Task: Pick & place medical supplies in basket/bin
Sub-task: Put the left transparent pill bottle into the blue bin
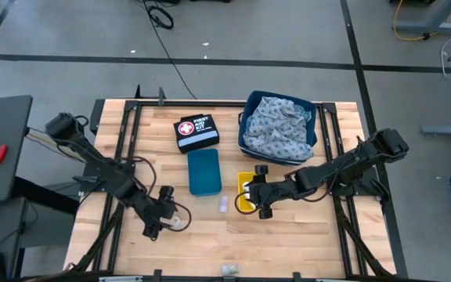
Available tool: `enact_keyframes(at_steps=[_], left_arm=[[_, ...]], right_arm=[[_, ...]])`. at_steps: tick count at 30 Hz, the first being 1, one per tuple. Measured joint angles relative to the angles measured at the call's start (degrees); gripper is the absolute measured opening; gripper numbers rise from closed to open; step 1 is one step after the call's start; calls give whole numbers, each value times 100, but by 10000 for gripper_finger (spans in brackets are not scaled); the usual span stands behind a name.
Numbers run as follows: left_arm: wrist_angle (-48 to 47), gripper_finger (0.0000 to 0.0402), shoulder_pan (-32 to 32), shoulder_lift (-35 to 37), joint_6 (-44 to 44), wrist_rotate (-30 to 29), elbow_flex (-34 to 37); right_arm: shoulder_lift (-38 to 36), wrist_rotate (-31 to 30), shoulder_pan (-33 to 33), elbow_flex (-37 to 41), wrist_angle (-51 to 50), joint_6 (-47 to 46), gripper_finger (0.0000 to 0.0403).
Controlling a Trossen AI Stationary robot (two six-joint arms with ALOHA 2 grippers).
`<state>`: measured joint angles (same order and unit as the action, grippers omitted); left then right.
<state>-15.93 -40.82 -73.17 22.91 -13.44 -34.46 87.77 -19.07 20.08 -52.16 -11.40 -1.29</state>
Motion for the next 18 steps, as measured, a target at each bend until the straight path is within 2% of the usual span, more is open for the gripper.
enact_keyframes(at_steps=[9, 18], left_arm=[[517, 286, 77, -416, -118, 108, 0], [545, 282, 148, -655, -105, 72, 2]], right_arm=[[0, -13, 0, 2, 5, -47, 231], [0, -13, 0, 4, 11, -65, 231]])
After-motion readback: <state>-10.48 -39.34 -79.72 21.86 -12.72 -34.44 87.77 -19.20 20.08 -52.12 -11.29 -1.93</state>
